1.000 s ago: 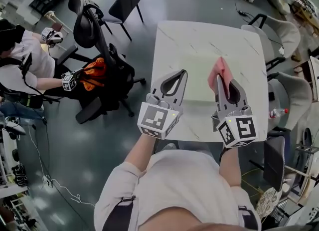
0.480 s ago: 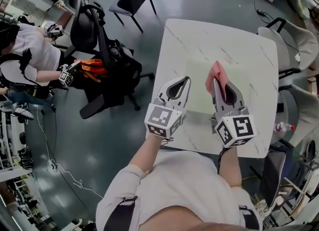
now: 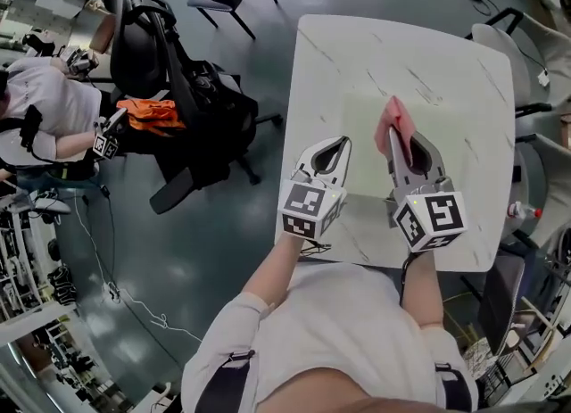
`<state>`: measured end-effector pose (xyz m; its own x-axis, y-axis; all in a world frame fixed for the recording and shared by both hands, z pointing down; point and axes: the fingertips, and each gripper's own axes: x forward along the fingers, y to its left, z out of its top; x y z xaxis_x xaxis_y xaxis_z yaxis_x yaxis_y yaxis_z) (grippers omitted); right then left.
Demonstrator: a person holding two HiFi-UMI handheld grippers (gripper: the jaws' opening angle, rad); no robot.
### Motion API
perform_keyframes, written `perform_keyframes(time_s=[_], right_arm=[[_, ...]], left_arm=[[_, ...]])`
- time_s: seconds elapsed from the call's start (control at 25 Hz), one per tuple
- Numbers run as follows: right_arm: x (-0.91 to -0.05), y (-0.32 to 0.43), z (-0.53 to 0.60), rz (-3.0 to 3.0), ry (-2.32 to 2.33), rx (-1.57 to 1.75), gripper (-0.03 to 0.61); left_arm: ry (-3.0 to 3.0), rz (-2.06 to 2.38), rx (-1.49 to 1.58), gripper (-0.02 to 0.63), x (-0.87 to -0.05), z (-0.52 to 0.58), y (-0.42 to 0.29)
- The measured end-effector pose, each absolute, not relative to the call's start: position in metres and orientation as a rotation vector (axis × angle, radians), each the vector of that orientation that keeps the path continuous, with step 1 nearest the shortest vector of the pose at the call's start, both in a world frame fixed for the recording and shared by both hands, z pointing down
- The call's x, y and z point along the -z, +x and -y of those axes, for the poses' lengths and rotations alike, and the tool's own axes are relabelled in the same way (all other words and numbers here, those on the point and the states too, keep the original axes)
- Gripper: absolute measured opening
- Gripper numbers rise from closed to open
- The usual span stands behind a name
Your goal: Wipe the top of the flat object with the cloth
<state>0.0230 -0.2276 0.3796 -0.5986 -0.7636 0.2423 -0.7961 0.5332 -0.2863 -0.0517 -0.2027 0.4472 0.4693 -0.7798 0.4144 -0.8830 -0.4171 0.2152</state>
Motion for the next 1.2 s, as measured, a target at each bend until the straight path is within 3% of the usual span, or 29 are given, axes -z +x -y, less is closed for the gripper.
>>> perform_keyframes(time_s=[0.56, 1.2], right_arm=[[-0.423, 0.004, 0.259, 2.568, 1.317, -0.644, 0.023], [-0.504, -0.045, 0.280, 2.316, 1.128, -0.793, 0.023]], left_arm=[[2.224, 1.304, -0.547, 0.011, -0.515, 0.178, -0.048], [2.144, 1.221, -0.525, 0.011, -0.541, 0.173, -0.049]])
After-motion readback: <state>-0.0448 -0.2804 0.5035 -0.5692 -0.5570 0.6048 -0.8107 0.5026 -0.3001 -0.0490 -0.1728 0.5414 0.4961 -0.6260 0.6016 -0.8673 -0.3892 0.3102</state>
